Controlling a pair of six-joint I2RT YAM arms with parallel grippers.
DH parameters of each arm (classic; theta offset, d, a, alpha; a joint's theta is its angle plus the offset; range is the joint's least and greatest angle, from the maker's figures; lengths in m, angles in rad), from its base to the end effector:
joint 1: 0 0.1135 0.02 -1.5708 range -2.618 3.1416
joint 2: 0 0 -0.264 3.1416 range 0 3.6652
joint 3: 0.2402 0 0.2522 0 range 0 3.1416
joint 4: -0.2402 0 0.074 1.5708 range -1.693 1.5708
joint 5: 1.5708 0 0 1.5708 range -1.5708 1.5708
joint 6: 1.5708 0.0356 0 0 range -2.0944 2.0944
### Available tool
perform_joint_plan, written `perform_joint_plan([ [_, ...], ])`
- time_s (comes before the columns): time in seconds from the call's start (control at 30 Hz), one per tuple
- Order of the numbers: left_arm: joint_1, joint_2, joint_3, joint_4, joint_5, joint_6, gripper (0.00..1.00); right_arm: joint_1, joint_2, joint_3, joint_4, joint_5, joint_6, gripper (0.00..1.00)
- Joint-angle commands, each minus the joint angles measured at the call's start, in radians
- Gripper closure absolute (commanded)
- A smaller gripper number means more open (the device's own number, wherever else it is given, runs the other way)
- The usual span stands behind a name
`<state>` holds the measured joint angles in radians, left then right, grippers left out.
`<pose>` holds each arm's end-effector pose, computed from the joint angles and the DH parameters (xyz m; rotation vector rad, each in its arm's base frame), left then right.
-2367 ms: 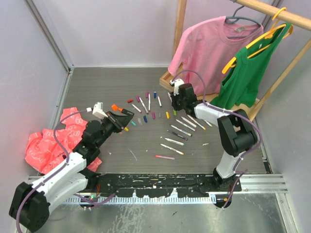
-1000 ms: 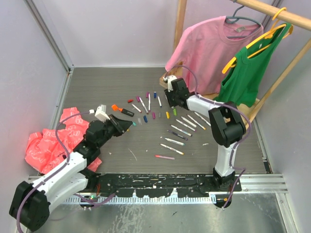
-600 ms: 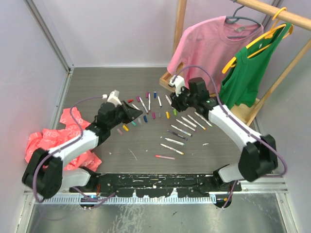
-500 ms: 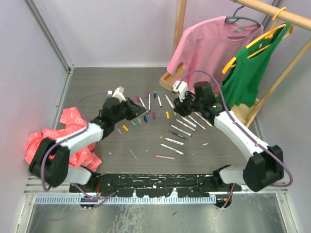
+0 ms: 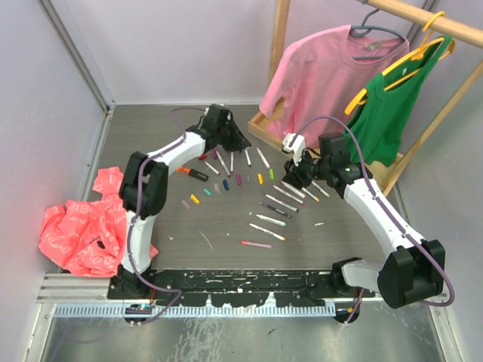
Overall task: Open the pen caps
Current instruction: Place the pen cap at the center of the board.
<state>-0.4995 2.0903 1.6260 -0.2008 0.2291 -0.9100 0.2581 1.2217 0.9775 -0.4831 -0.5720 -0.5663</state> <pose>0.4196 -0.2382 0.2196 -0.3597 2.3910 -0.9726 0.2460 0.0849 0.2915 -1.1402 1.8877 0.4847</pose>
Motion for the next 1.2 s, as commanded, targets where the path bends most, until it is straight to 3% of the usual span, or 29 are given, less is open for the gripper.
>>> perform_joint_plan([
  [0.0,-0.021,0.136,0.285,-0.32,-0.091,0.047,1.0,0.0,-0.013,0.002,0.01,0.008,-0.039,0.61],
  [0.2,-0.028,0.363,0.677,-0.536,-0.176,0.076,1.0,0.001,-0.015,-0.001,0.011,0.025,-0.048,0.61],
  [0.37,-0.027,0.485,0.846,-0.545,-0.212,0.104,1.0,0.001,-0.013,-0.002,0.012,0.032,-0.045,0.61],
  [0.7,-0.017,0.536,0.863,-0.446,-0.201,0.125,0.92,0.001,0.0,-0.001,0.018,0.038,-0.041,0.61],
  [1.17,0.003,0.566,0.905,-0.419,-0.163,0.128,0.71,0.0,0.015,-0.003,0.021,0.047,-0.039,0.61],
])
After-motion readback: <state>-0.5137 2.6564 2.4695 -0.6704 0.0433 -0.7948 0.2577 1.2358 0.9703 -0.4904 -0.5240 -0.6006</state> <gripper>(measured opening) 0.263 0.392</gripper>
